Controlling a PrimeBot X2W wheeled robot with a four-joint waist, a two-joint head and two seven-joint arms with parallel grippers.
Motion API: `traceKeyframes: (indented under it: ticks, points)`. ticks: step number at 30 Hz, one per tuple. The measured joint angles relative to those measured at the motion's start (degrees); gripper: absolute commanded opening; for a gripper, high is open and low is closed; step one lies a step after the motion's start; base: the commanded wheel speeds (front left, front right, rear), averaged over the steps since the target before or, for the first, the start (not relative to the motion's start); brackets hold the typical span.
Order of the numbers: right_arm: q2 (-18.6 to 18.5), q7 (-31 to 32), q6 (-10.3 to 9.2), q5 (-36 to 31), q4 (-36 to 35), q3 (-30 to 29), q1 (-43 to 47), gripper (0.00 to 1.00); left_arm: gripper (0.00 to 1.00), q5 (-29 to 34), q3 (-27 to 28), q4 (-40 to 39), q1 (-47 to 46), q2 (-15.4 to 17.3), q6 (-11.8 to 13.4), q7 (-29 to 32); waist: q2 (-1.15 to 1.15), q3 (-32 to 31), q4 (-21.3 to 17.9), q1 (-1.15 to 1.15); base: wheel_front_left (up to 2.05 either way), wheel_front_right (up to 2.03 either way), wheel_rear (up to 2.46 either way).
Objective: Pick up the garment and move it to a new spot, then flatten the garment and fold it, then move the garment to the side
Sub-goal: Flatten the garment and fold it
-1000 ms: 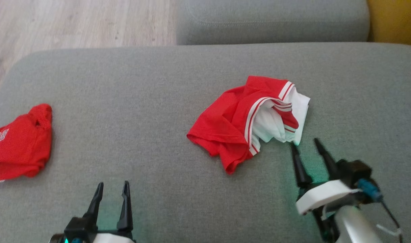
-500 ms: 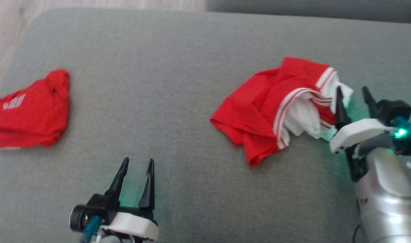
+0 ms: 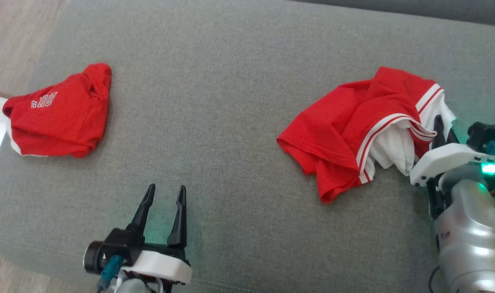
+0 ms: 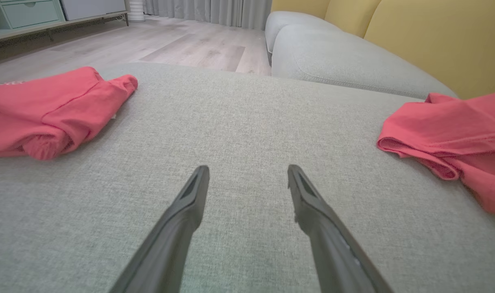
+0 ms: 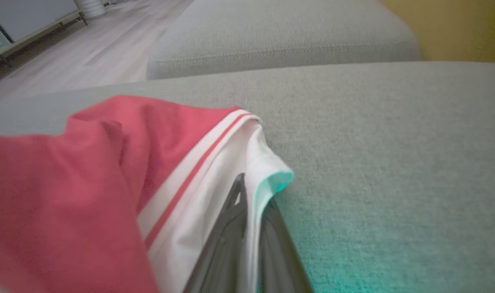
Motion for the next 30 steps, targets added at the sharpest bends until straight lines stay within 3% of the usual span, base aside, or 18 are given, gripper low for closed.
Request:
traceKeyframes:
  ticks: [6, 14, 23, 30]
  points:
    - [-1.0, -1.6, 0.00, 4.1, -7.2, 5.9, -5.0, 0.00, 1.00, -0.5, 0.0, 0.2, 0.4, 0.0, 0.0, 0.0, 0.00, -2.9, -0.3, 0.00, 0.00, 0.00, 0.00]
    - [-7.3, -2.1, 0.00, 11.5, -19.6, 20.8, -19.3, 0.00, 1.00, -0.9, -0.7, 1.1, 3.9, 0.0, 0.0, 0.0, 0.00, -7.9, -0.2, -0.02, 0.00, 0.00, 0.00]
    - [-9.9, -1.2, 0.00, 16.3, -18.3, 38.2, -26.7, 0.00, 1.00, -1.5, -0.9, 1.7, 6.4, 0.1, 0.0, 0.0, 0.00, -11.4, 2.0, -0.02, 0.00, 0.00, 0.00]
    - [-11.6, -1.4, 0.00, 19.2, -15.5, 44.4, -27.8, 0.00, 1.00, -2.0, -1.7, 2.4, 6.9, 0.1, -0.1, 0.0, 0.00, -11.5, 6.2, -0.01, 0.00, 0.00, 0.00]
